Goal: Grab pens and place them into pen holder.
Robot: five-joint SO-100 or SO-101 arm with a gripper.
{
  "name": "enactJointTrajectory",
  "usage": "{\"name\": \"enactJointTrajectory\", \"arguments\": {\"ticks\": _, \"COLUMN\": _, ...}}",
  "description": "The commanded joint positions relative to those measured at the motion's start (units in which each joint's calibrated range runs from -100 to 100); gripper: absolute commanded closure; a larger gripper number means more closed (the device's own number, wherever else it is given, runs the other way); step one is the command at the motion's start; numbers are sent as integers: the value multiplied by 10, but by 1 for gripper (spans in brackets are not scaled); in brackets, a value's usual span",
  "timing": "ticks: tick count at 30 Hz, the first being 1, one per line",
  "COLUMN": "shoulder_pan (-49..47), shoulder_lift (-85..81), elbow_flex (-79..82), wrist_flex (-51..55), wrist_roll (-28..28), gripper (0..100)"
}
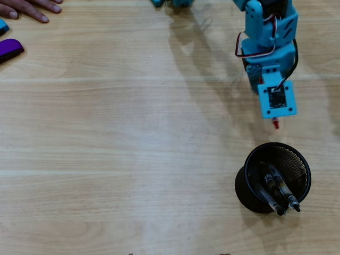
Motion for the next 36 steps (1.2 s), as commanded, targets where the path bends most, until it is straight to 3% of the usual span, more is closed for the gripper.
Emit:
{"name": "enactJointTrajectory", "arguments": {"ticks": 1, "shoulder_pan": 33, "shoulder_lift": -84, "elbow_flex": -162, "wrist_flex": -2, "wrist_roll": 72, "gripper": 98}}
{"name": "enactJointTrajectory", "arguments": {"ticks": 4, "shoulder_pan": 60, "shoulder_lift": -54, "elbow_flex": -249, "wrist_flex": -141, "wrist_roll": 134, "gripper": 98}}
{"name": "enactJointTrajectory", "arguments": {"ticks": 11, "shoulder_pan": 79, "shoulder_lift": 67, "elbow_flex": -213, "wrist_flex": -562, "wrist_roll": 142, "gripper": 98}}
{"name": "enactJointTrajectory", "arguments": {"ticks": 15, "shoulder_pan": 83, "shoulder_lift": 118, "elbow_flex": -140, "wrist_flex": -725, "wrist_roll": 140, "gripper": 98}}
{"name": "enactJointTrajectory", "arguments": {"ticks": 21, "shoulder_pan": 94, "shoulder_lift": 148, "elbow_flex": -22, "wrist_flex": -756, "wrist_roll": 103, "gripper": 98}}
{"name": "enactJointTrajectory", "arguments": {"ticks": 27, "shoulder_pan": 99, "shoulder_lift": 149, "elbow_flex": 85, "wrist_flex": -757, "wrist_roll": 102, "gripper": 98}}
{"name": "enactJointTrajectory", "arguments": {"ticks": 31, "shoulder_pan": 93, "shoulder_lift": 142, "elbow_flex": 102, "wrist_flex": -759, "wrist_roll": 108, "gripper": 88}}
{"name": "enactJointTrajectory", "arguments": {"ticks": 36, "shoulder_pan": 93, "shoulder_lift": 141, "elbow_flex": 101, "wrist_flex": -875, "wrist_roll": 124, "gripper": 85}}
